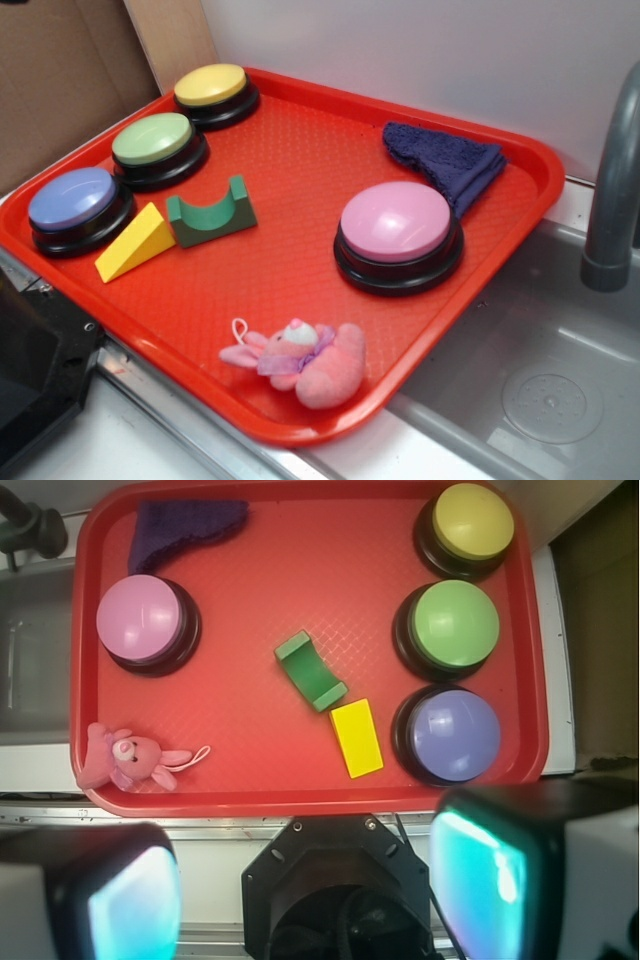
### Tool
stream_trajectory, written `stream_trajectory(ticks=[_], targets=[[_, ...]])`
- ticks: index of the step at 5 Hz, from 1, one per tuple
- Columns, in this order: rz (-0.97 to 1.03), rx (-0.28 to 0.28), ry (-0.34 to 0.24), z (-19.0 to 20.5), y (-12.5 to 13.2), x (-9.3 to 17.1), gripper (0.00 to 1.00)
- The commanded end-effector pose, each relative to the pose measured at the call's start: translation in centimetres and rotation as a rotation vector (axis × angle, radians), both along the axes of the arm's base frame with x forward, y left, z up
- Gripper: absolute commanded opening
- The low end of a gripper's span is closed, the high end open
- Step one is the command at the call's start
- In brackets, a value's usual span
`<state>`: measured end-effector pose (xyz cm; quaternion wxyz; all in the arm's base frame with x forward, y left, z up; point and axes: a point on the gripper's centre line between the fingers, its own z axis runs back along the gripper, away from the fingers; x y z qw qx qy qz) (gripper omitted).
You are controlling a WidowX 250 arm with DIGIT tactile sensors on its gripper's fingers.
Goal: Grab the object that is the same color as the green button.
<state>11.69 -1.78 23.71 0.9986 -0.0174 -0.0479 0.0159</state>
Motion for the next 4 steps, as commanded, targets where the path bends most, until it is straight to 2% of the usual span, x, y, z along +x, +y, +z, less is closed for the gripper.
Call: stream_trajectory(ticks=[1,2,3,4], targets=[[0.000,0.000,0.000,0.0,0.0,0.0,1.00],[-0.040,0.071,-0.053,-2.9,0.4,3.2,1.00],[-0.177,0.090,-0.100,-5.2,0.5,5.2,1.00],[-0.291,0.133,-0.132,-8.0,0.8,7.1,1.00]])
